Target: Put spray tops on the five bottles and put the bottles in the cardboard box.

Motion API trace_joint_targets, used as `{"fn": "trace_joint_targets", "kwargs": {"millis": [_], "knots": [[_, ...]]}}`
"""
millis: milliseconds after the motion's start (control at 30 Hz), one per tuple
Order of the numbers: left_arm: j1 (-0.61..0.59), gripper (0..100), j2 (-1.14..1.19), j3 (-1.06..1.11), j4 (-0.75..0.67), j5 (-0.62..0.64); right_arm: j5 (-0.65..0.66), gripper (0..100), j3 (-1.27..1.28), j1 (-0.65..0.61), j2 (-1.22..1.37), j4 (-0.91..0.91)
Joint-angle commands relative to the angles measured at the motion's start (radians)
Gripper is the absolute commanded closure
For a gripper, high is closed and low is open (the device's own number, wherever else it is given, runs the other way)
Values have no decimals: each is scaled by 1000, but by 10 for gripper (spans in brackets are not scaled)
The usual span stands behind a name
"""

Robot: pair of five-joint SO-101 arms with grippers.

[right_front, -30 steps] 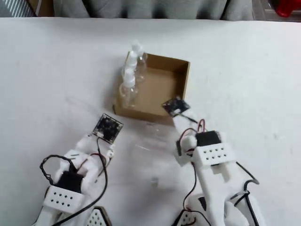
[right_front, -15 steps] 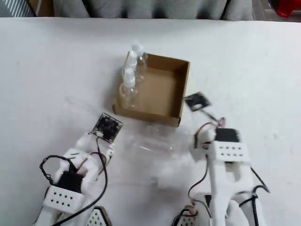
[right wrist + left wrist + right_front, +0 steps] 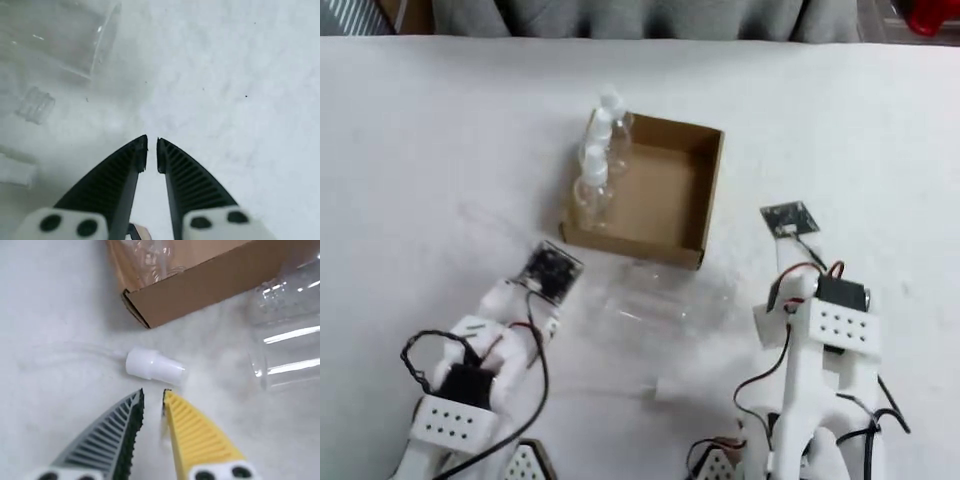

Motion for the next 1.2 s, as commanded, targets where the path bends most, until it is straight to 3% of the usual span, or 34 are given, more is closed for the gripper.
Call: {"fn": "trace_joint_targets", "kwargs": {"millis": [0, 167, 333, 467, 667, 967, 1100, 1167], "knots": [[-42, 928, -19, -91, -2, 74, 9, 984, -28, -48, -27, 7], [-191, 954, -15, -157, 14, 138, 0, 984, -12, -110, -136, 21], [-147, 977, -13, -252, 152, 58, 0, 984, 117, -107, -217, -91], [-4, 976, -13, -336, 318, -49, -44, 984, 261, -56, -239, -277], [297, 972, -19, -358, 468, -308, -97, 984, 269, 82, -236, -374], [774, 932, -13, -350, 489, -256, -124, 984, 285, 93, -236, -417], [874, 837, -12, -356, 479, -269, -121, 984, 287, 91, -236, -426], [889, 827, -12, -351, 479, -345, -124, 984, 287, 91, -236, -426]]}}
